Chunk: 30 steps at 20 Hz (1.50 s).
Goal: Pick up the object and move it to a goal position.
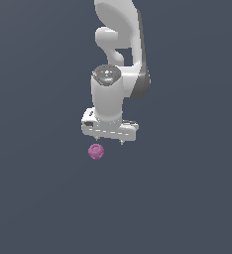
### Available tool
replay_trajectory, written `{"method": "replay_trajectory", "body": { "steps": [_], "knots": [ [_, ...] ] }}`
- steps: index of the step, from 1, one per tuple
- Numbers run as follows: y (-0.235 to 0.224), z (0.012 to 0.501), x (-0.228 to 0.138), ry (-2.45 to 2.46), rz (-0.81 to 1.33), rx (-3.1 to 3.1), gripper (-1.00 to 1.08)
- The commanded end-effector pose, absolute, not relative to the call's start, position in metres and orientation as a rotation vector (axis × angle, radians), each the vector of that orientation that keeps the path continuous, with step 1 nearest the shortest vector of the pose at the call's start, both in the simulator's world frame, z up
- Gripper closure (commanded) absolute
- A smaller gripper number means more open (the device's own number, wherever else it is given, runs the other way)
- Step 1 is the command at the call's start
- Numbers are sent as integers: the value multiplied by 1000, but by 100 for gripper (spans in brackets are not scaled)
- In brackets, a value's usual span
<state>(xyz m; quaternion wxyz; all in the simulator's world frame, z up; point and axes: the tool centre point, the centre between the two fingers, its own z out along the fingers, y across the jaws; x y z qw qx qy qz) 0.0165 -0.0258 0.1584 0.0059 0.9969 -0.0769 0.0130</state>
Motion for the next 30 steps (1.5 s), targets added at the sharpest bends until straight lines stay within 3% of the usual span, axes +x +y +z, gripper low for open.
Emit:
{"method": "replay_trajectory", "body": {
  "steps": [1,13,22,30],
  "knots": [
    [-39,145,15,-367,31,3113,-92],
    [-93,94,4,-846,2,3026,-92],
    [-97,87,2,-881,-1,3015,-92],
    [-98,50,1,-889,0,3013,-92]
  ]
}}
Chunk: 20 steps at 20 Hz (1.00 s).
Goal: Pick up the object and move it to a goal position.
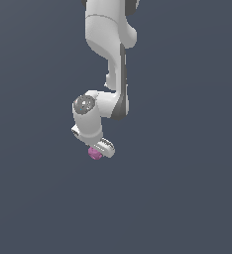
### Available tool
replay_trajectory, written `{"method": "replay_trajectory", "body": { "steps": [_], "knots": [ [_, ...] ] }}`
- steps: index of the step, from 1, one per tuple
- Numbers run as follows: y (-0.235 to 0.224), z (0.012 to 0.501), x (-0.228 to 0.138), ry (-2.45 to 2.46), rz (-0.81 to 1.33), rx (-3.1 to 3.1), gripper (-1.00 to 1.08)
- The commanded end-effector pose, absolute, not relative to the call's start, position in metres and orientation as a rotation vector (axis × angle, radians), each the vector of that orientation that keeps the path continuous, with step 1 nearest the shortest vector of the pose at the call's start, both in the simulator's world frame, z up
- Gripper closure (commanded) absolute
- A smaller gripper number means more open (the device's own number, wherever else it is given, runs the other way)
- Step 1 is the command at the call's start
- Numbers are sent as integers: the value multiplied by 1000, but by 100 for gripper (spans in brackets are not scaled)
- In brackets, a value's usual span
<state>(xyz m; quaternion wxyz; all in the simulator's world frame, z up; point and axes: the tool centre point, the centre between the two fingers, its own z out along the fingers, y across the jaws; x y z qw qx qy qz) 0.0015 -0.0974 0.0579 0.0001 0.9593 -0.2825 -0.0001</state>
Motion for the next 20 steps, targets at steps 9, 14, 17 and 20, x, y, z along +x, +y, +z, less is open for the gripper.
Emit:
{"method": "replay_trajectory", "body": {
  "steps": [9,14,17,20],
  "knots": [
    [-98,39,2,-891,0,3013,108],
    [-98,39,2,-891,0,3013,108],
    [-98,40,3,-890,2,3013,108],
    [-100,41,4,-890,2,3013,108]
  ]
}}
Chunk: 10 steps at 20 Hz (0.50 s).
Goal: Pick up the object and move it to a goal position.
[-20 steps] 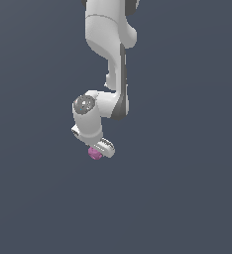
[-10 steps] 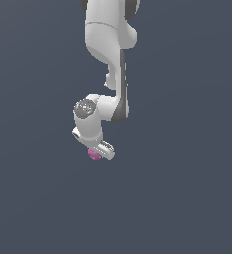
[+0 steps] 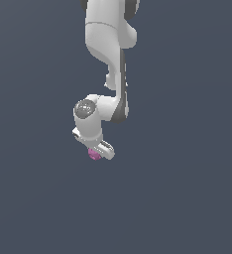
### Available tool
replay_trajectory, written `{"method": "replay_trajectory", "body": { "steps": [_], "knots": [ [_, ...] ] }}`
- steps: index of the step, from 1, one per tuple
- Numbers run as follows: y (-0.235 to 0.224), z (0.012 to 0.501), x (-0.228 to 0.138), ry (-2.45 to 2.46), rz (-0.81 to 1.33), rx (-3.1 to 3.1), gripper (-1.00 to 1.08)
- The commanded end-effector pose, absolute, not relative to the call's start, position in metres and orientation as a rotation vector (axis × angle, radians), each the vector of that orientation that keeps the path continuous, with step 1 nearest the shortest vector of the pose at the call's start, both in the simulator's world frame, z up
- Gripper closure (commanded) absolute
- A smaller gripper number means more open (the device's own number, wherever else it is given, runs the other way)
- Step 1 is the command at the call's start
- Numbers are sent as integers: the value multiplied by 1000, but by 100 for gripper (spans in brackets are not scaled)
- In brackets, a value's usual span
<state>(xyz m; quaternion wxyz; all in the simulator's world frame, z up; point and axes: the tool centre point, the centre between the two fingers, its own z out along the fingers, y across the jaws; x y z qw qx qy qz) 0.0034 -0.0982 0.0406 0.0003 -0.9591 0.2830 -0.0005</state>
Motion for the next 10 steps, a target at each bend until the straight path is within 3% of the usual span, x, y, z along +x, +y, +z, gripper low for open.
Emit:
{"method": "replay_trajectory", "body": {
  "steps": [1,10],
  "knots": [
    [-102,42,5,890,-2,-3012,108],
    [-139,55,23,890,-1,-3013,108]
  ]
}}
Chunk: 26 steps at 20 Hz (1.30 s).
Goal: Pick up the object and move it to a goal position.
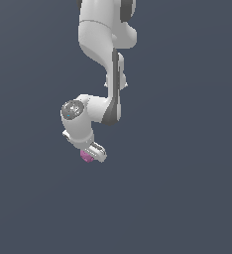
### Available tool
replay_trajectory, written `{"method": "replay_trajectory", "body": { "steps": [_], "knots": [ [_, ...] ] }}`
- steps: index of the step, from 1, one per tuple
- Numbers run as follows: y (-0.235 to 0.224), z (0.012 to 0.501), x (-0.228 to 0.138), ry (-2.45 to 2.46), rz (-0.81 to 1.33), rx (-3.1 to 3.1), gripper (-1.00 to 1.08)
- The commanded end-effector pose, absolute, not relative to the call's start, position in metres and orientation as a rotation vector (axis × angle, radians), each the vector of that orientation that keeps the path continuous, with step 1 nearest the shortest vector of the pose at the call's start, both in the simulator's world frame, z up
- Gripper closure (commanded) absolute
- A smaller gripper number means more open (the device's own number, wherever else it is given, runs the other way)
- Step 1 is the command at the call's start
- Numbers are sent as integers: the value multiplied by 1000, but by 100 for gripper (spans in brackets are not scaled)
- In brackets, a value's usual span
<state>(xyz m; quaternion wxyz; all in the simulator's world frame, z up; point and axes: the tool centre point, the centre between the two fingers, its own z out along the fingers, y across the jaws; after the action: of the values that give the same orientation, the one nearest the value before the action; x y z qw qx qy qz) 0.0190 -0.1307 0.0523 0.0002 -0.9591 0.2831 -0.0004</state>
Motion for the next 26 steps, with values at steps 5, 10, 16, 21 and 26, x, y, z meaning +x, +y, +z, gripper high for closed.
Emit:
{"method": "replay_trajectory", "body": {
  "steps": [5,10,16,21,26],
  "knots": [
    [-171,67,39,890,-1,-3013,108],
    [-204,79,56,890,-1,-3013,108],
    [-231,88,71,890,0,-3013,108],
    [-244,93,78,890,0,-3013,108],
    [-249,95,82,890,0,-3013,108]
  ]
}}
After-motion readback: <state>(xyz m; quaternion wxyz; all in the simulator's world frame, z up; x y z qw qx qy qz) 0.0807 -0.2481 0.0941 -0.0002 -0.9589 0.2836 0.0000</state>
